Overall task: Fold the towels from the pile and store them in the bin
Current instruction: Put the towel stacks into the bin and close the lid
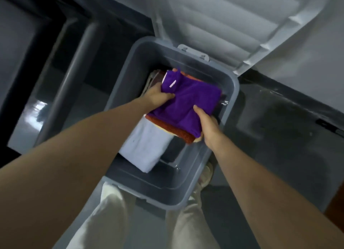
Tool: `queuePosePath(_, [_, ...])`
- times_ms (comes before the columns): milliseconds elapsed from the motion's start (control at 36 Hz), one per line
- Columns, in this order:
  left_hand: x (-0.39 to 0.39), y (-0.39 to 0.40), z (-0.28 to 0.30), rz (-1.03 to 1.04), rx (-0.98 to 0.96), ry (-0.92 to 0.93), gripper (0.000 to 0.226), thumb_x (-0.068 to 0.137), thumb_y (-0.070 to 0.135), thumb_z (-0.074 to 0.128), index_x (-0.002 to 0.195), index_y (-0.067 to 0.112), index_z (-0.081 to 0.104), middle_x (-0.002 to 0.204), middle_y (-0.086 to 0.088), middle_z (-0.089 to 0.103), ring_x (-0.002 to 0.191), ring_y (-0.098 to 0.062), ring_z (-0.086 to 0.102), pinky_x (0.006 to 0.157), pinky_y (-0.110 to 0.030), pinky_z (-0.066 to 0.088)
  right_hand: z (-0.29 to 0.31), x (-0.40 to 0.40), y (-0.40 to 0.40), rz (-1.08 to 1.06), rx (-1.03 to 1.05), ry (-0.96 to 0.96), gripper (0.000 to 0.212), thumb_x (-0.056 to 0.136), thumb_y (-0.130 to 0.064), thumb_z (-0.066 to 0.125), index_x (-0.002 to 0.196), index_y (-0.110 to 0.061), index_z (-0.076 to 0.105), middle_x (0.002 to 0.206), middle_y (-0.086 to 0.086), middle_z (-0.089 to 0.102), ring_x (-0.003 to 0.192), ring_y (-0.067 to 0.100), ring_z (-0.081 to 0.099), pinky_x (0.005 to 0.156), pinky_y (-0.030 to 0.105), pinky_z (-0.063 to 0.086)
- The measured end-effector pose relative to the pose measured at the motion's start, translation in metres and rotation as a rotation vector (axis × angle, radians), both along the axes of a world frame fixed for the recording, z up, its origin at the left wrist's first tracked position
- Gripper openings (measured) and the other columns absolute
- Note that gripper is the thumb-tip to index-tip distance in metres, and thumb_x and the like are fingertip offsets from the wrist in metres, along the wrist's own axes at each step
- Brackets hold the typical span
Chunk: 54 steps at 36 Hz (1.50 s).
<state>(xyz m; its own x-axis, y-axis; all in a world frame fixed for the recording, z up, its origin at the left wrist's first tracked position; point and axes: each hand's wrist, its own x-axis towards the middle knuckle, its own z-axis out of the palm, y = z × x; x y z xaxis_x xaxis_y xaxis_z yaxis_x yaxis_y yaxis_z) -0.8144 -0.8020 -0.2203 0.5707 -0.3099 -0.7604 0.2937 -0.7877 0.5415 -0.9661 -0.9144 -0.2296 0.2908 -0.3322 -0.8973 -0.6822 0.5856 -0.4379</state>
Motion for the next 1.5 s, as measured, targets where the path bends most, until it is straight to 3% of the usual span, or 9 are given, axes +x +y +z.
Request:
queuePosePath(111, [0.018, -0.006, -0.025, 0.076, 0.0, -0.096, 0.048, 0.09, 0.013, 0.063, 0.135, 0.01, 0.046, 0.122, -0.005, 0.058, 0.11, -0.018, 0.056, 0.079, -0.016, 0.04, -0.034, 0.03, 0.001, -0.075, 0.049, -0.016, 0.052, 0.085, -0.036, 0.073, 0.128, -0.012, 0.058, 0.114, 0.008, 0.068, 0.083, 0.019, 0.067, 0.047, 0.019, 0.051])
queuePosePath(250, [0.051, 0.021, -0.058, 0.065, 0.096, -0.253, 0.071, 0.091, 0.025, 0.064, 0.151, 0.018, 0.027, 0.149, -0.006, 0.04, 0.133, -0.021, 0.041, 0.099, -0.018, 0.033, -0.091, 0.065, 0.029, 0.055, -0.004, -0.105, 0.067, 0.08, -0.041, 0.076, 0.137, -0.014, 0.053, 0.13, 0.004, 0.061, 0.112, 0.022, 0.061, 0.1, 0.038, 0.049])
queuePosePath(444, [0.03, 0.059, -0.07, 0.059, 0.171, -0.149, 0.078, 0.086, 0.032, 0.07, 0.151, 0.017, 0.028, 0.15, -0.006, 0.039, 0.133, -0.021, 0.043, 0.105, -0.025, 0.038, -0.102, 0.025, 0.061, 0.335, -0.13, -0.034, 0.064, 0.091, -0.035, 0.065, 0.143, -0.006, 0.041, 0.139, 0.014, 0.053, 0.125, 0.03, 0.053, 0.104, 0.04, 0.044])
queuePosePath(583, [0.016, 0.056, -0.038, -0.014, 0.205, -0.118, 0.083, 0.07, 0.048, 0.07, 0.143, 0.019, 0.042, 0.136, -0.011, 0.053, 0.121, -0.028, 0.055, 0.102, -0.037, 0.046, -0.058, 0.004, 0.034, 0.322, -0.17, 0.079, 0.074, 0.093, -0.044, 0.06, 0.152, -0.011, 0.03, 0.147, 0.013, 0.045, 0.129, 0.031, 0.05, 0.105, 0.045, 0.044])
queuePosePath(750, [0.022, 0.018, 0.032, -0.024, 0.104, -0.133, 0.062, 0.092, 0.038, 0.06, 0.146, 0.017, 0.037, 0.142, -0.011, 0.047, 0.127, -0.029, 0.049, 0.107, -0.037, 0.041, 0.015, 0.016, -0.017, 0.229, -0.283, -0.02, 0.059, 0.094, -0.041, 0.056, 0.143, -0.011, 0.041, 0.131, 0.01, 0.056, 0.119, 0.029, 0.056, 0.103, 0.05, 0.046])
queuePosePath(917, [0.029, -0.034, 0.111, 0.207, -0.201, -0.144, 0.041, 0.099, 0.026, 0.051, 0.138, 0.012, 0.048, 0.124, -0.004, 0.055, 0.111, -0.018, 0.054, 0.095, -0.031, 0.046, 0.115, 0.042, -0.075, -0.195, -0.578, -0.108, 0.042, 0.096, -0.018, 0.054, 0.135, -0.004, 0.045, 0.107, 0.01, 0.057, 0.081, 0.014, 0.054, 0.077, 0.029, 0.043])
queuePosePath(1083, [0.057, -0.088, 0.186, 0.221, -0.287, -0.034, 0.041, 0.102, 0.031, 0.044, 0.138, 0.012, 0.044, 0.113, -0.007, 0.053, 0.098, -0.021, 0.055, 0.082, -0.034, 0.048, 0.186, 0.072, -0.136, 0.023, -0.916, -0.119, 0.048, 0.098, -0.022, 0.048, 0.143, -0.011, 0.037, 0.142, 0.009, 0.038, 0.115, 0.022, 0.05, 0.082, 0.016, 0.03])
queuePosePath(1361, [0.087, -0.093, 0.183, 0.3, -0.221, 0.045, 0.049, 0.102, 0.044, 0.038, 0.137, 0.011, 0.042, 0.127, -0.013, 0.054, 0.111, -0.028, 0.058, 0.096, -0.042, 0.051, 0.188, 0.097, -0.168, 0.126, -0.803, 0.07, 0.035, 0.1, -0.035, 0.037, 0.112, -0.009, 0.058, 0.106, 0.007, 0.056, 0.098, 0.024, 0.054, 0.076, 0.028, 0.034])
queuePosePath(1500, [0.091, -0.102, 0.174, 0.539, -0.276, 0.087, 0.062, 0.096, 0.056, 0.046, 0.14, 0.013, 0.04, 0.124, -0.012, 0.054, 0.103, -0.025, 0.062, 0.077, -0.032, 0.057, 0.172, 0.079, -0.166, -0.018, -0.045, 0.24, 0.015, 0.091, -0.029, 0.058, 0.087, -0.015, 0.061, 0.079, 0.003, 0.06, 0.06, 0.016, 0.055, 0.038, 0.021, 0.05])
